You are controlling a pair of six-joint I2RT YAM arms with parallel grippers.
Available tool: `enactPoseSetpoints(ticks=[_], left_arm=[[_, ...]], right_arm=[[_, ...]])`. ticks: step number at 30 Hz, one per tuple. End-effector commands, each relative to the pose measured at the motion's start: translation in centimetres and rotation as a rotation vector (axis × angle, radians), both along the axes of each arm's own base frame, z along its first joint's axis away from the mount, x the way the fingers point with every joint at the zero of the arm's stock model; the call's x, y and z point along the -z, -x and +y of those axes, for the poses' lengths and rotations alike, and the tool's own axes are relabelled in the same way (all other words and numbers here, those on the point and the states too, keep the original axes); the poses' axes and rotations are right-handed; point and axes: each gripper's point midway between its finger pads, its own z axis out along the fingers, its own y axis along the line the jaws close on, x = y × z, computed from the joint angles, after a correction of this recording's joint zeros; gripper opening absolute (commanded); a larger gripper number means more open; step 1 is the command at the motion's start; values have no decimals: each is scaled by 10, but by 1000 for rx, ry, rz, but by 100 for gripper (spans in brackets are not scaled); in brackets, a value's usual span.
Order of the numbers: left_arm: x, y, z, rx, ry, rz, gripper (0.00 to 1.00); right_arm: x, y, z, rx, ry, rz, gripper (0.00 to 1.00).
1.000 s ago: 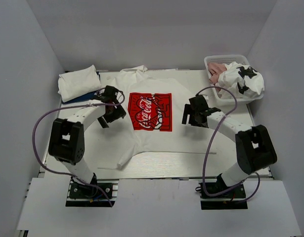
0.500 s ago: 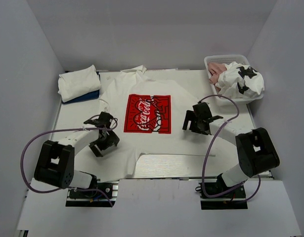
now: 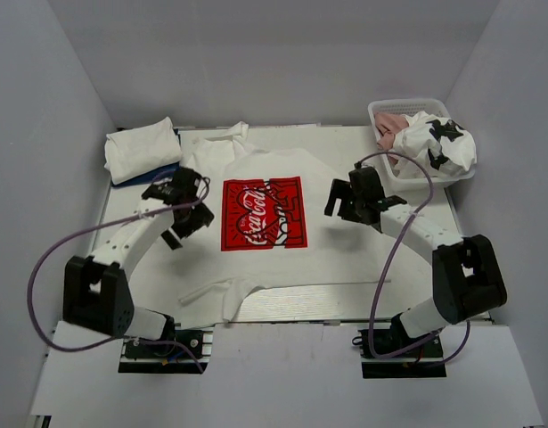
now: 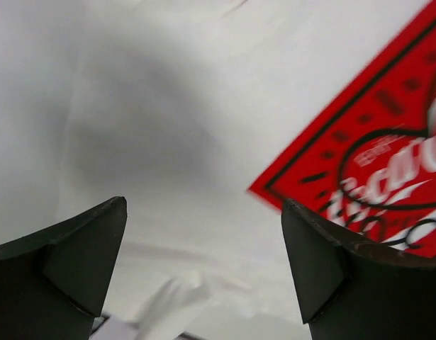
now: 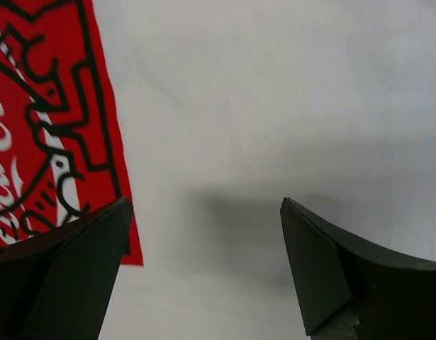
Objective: Fold and stack the t-shirts
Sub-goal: Flatten out the tshirt
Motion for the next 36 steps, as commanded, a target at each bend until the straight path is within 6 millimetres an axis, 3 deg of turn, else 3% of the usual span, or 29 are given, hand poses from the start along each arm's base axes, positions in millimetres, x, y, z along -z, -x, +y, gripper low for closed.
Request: enactPoseSetpoints(ticks=[1, 2, 3, 4, 5, 6, 7, 9, 10, 11, 12, 14, 15, 16, 17, 18, 19, 20, 22, 23, 25, 28, 29, 30, 31, 32, 33, 35, 36], left_arm=[[-21, -66, -2, 51, -68, -118, 100], [-3, -78, -4, 87, -93, -65, 100], [-13, -100, -9, 81, -95, -99, 100], [-9, -112, -8, 92, -106, -86, 100], [-18, -131, -9, 96, -124, -109, 100], [6, -140, -5, 110, -176, -45, 100], [11, -149, 0, 109, -199, -24, 100], [7, -177, 5, 95, -238, -44, 100], [30, -186, 8, 98, -249, 1, 100], [25, -205, 2, 127, -238, -31, 100], [31, -214, 1, 142, -227, -30, 100], [51, -237, -5, 179, -199, -27, 100], [58, -243, -7, 207, -200, -18, 100], [64, -248, -8, 216, -204, -9, 100], [60, -263, -5, 203, -201, -36, 100], [81, -265, -8, 224, -198, -2, 100], [78, -276, -15, 231, -171, -24, 100], [82, -281, -18, 247, -158, -26, 100], [97, -286, -19, 267, -140, -11, 100], [95, -291, -20, 266, -139, -25, 100], [95, -295, -14, 254, -139, -36, 100], [101, -287, -7, 267, -119, -5, 100], [99, -288, -6, 274, -122, -15, 100], [86, -290, -6, 284, -126, -43, 100], [85, -289, -5, 302, -133, -55, 100], [78, -291, -7, 313, -128, -72, 100], [62, -293, -7, 319, -132, -104, 100], [42, -299, -17, 359, -123, -157, 100], [40, -295, -25, 385, -115, -161, 100]], right_arm=[[-21, -37, 7, -5, 18, -72, 90], [-33, -58, 11, 5, 29, -99, 90], [-24, -62, 13, -1, 42, -72, 90], [-20, -62, 13, -26, 67, -53, 90], [-26, -73, 15, -26, 70, -69, 90], [-11, -80, 17, -30, 86, -44, 90], [-14, -89, 18, -33, 89, -59, 90], [-1, -105, 19, -21, 102, -29, 90], [3, -110, 16, -13, 107, -18, 90], [15, -112, 15, -8, 119, 10, 90], [15, -126, 15, 1, 113, 1, 90], [29, -129, 12, 8, 124, 41, 90], [27, -135, 13, 9, 120, 40, 90], [39, -138, 8, 23, 124, 74, 90], [38, -143, 10, 21, 121, 72, 90], [42, -144, 8, 25, 108, 90, 90], [57, -145, 7, 29, 104, 130, 90], [53, -152, 5, 38, 85, 128, 90], [72, -147, 3, 31, 72, 196, 90], [70, -157, 2, 46, 61, 192, 90], [78, -152, 6, 2, 47, 227, 90], [71, -149, 11, -76, 70, 188, 90], [50, -152, 14, -90, 62, 130, 90], [47, -149, 9, -111, 89, 109, 90], [33, -161, 10, -116, 89, 28, 90], [4, -163, 9, -124, 90, -41, 90], [-5, -165, 7, -154, 111, -75, 90], [-38, -179, 8, -244, 154, -184, 90], [-42, -182, 6, -256, 177, -198, 90]])
